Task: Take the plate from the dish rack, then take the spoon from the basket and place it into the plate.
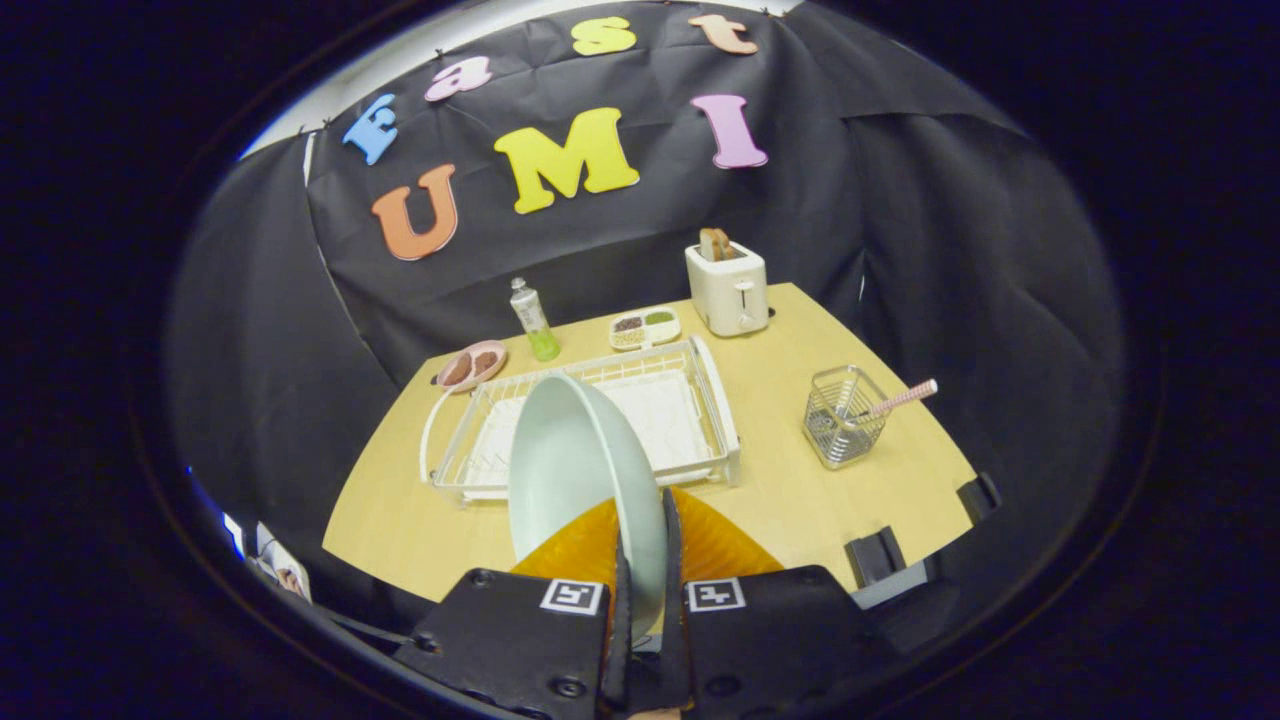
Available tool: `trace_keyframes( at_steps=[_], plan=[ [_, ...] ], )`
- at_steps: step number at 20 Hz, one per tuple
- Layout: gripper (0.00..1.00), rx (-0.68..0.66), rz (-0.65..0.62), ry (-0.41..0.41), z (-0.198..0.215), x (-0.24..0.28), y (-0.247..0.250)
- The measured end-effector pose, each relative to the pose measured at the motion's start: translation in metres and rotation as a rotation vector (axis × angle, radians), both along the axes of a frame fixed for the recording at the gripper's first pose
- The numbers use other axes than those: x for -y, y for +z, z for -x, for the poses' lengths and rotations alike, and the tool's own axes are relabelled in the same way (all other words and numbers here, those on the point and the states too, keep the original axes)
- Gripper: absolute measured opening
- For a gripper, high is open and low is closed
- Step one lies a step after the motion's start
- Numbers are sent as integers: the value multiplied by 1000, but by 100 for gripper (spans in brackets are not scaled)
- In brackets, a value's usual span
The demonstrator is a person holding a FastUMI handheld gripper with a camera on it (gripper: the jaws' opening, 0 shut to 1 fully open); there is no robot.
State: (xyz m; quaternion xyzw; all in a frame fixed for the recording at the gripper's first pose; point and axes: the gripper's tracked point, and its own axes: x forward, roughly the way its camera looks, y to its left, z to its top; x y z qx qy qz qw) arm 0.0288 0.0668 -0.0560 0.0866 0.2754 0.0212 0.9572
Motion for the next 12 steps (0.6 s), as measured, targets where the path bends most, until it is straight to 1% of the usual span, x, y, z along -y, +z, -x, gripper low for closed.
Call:
trace_keyframes(
  at_steps=[3, 5, 7, 8, 12],
  plan=[
    [17, -55, -32, 35, 0, -6, -52],
    [17, -80, -53, 64, -10, -6, -74],
    [17, -99, -42, 75, -18, -1, -94],
    [17, -95, -26, 79, -21, 3, -102],
    [19, -70, -55, 119, -27, 11, -112]
  ],
)
